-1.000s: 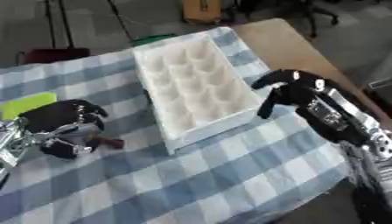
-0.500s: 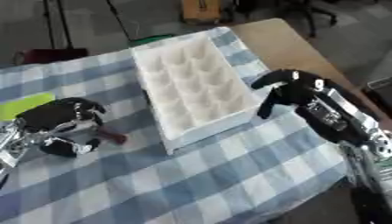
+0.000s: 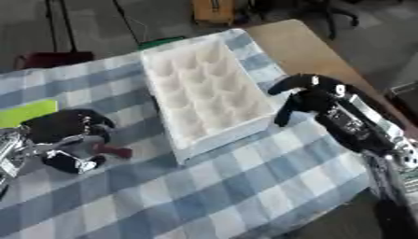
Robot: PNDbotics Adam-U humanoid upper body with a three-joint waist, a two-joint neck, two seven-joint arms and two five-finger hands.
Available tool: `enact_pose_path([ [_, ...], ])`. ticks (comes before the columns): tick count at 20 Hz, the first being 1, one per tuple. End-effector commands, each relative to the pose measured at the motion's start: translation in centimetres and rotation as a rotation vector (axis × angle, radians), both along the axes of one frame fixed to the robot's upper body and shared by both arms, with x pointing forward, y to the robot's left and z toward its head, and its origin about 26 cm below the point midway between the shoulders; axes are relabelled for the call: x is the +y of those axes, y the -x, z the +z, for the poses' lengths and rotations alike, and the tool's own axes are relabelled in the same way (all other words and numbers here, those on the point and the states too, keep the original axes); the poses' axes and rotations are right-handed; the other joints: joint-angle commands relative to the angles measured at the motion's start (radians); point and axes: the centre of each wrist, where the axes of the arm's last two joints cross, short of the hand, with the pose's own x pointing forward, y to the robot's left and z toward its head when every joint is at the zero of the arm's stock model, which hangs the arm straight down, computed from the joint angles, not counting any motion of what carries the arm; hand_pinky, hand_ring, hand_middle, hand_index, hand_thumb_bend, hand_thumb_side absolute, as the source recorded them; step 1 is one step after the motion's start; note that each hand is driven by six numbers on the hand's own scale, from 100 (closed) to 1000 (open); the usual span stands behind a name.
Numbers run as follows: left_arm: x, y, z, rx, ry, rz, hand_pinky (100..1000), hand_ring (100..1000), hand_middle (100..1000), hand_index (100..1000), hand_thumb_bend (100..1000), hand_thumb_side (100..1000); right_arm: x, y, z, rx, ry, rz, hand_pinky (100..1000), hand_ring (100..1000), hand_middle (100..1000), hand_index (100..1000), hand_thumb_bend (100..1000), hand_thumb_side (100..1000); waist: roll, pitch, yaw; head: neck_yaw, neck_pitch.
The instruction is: Pick up objects on the table and place them in the box.
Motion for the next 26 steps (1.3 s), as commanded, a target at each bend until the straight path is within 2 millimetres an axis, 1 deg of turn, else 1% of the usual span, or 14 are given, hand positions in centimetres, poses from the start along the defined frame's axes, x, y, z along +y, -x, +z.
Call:
enact_pose_path([
  [1, 0.6, -0.4, 1.2, -0.03, -0.032, 0.008, 941, 884, 836, 724, 358, 412, 0.0, 0.2, 0.7, -0.025, 0.014, 0.006, 577, 520, 752, 818, 100, 762, -0.006, -0.014, -0.002, -0.001, 0.006],
  [3, 0.7, -0.5, 1.1, -0.025, -0.064, 0.004, 945, 888, 835, 716, 394, 438, 0.0, 0.2, 0.7, -0.025, 0.013, 0.007, 577, 520, 752, 818, 100, 765, -0.006, -0.015, -0.002, -0.001, 0.006],
  [4, 0.8, -0.5, 1.1, -0.024, -0.078, 0.001, 945, 884, 819, 669, 385, 439, 0.0, 0.2, 0.7, -0.025, 0.013, 0.007, 577, 520, 752, 818, 100, 765, -0.006, -0.015, -0.002, -0.001, 0.006],
  [5, 0.8, -0.5, 1.1, -0.023, -0.094, -0.001, 945, 884, 817, 665, 381, 437, 0.0, 0.1, 0.7, -0.024, 0.012, 0.007, 577, 520, 752, 818, 100, 765, -0.007, -0.015, -0.002, -0.001, 0.006],
  [6, 0.9, -0.6, 1.1, -0.024, -0.105, -0.003, 943, 879, 804, 608, 364, 428, 0.0, 0.1, 0.7, -0.024, 0.012, 0.007, 578, 519, 752, 818, 100, 764, -0.007, -0.015, -0.002, -0.001, 0.007],
  [9, 1.0, -0.6, 1.1, -0.025, -0.124, -0.006, 943, 878, 803, 591, 361, 426, 0.0, 0.2, 0.6, -0.024, 0.012, 0.007, 577, 519, 752, 818, 100, 764, -0.008, -0.015, -0.002, -0.002, 0.008],
  [12, 1.3, -0.7, 1.0, -0.021, -0.137, -0.008, 931, 866, 778, 468, 282, 389, 0.0, 0.2, 0.6, -0.024, 0.012, 0.007, 577, 519, 752, 818, 100, 762, -0.008, -0.016, -0.001, -0.002, 0.009],
  [14, 1.5, -0.8, 1.0, -0.014, -0.14, -0.005, 928, 861, 769, 441, 239, 371, 0.0, 0.2, 0.6, -0.024, 0.012, 0.007, 577, 519, 752, 818, 100, 762, -0.008, -0.015, -0.001, -0.002, 0.009],
  [16, 1.6, -0.8, 0.9, -0.009, -0.134, 0.001, 922, 852, 757, 417, 166, 339, 0.0, 0.2, 0.6, -0.023, 0.011, 0.006, 578, 519, 752, 818, 100, 762, -0.008, -0.015, -0.001, -0.003, 0.009],
  [17, 1.7, -0.8, 0.8, -0.006, -0.127, 0.004, 922, 852, 757, 417, 166, 339, 0.0, 0.2, 0.6, -0.023, 0.011, 0.007, 578, 519, 752, 818, 100, 762, -0.008, -0.015, -0.001, -0.003, 0.009],
  [18, 1.7, -0.8, 0.8, -0.004, -0.118, 0.007, 915, 841, 744, 402, 100, 308, 0.0, 0.2, 0.6, -0.023, 0.011, 0.006, 578, 519, 752, 818, 100, 761, -0.008, -0.015, -0.001, -0.003, 0.009],
  [22, 2.0, -0.7, 1.3, 0.005, -0.037, 0.025, 906, 825, 721, 382, 100, 295, 0.0, 0.2, 0.6, -0.023, 0.01, 0.004, 578, 519, 752, 818, 100, 761, -0.009, -0.016, -0.001, -0.005, 0.009],
  [23, 2.1, -0.7, 1.7, 0.004, -0.011, 0.028, 893, 804, 688, 346, 100, 289, -0.1, 0.2, 0.6, -0.022, 0.01, 0.003, 578, 519, 752, 818, 100, 760, -0.01, -0.016, 0.0, -0.005, 0.009],
  [26, 2.3, -0.5, 2.9, 0.005, 0.074, 0.032, 889, 796, 675, 337, 115, 288, -0.1, 0.2, 0.5, -0.022, 0.009, 0.001, 578, 519, 752, 818, 100, 760, -0.01, -0.016, 0.001, -0.006, 0.009],
])
